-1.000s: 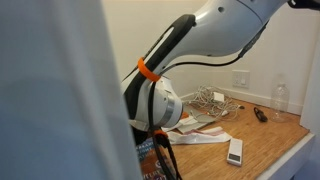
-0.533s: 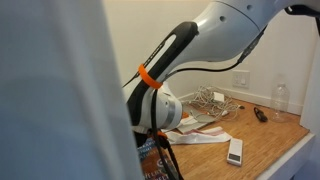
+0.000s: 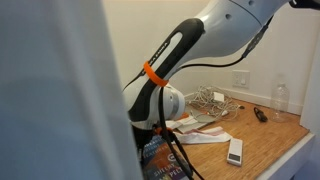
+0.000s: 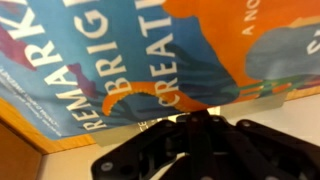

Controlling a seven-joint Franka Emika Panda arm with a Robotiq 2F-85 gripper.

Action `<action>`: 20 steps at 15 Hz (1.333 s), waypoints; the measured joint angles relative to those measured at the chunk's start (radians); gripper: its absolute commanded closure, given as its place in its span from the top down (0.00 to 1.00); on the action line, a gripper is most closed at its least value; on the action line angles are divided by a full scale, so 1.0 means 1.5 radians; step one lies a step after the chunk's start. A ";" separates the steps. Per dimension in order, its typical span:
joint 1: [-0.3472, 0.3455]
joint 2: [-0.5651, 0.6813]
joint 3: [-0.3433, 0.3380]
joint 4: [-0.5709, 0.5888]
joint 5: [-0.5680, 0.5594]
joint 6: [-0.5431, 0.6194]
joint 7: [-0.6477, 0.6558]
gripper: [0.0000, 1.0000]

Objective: Move the book to the right

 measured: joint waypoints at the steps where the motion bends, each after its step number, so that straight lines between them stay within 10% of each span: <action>1: 0.000 -0.005 -0.006 0.000 -0.006 -0.012 0.005 0.00; 20: -0.002 -0.061 -0.092 -0.004 -0.060 -0.122 0.024 0.00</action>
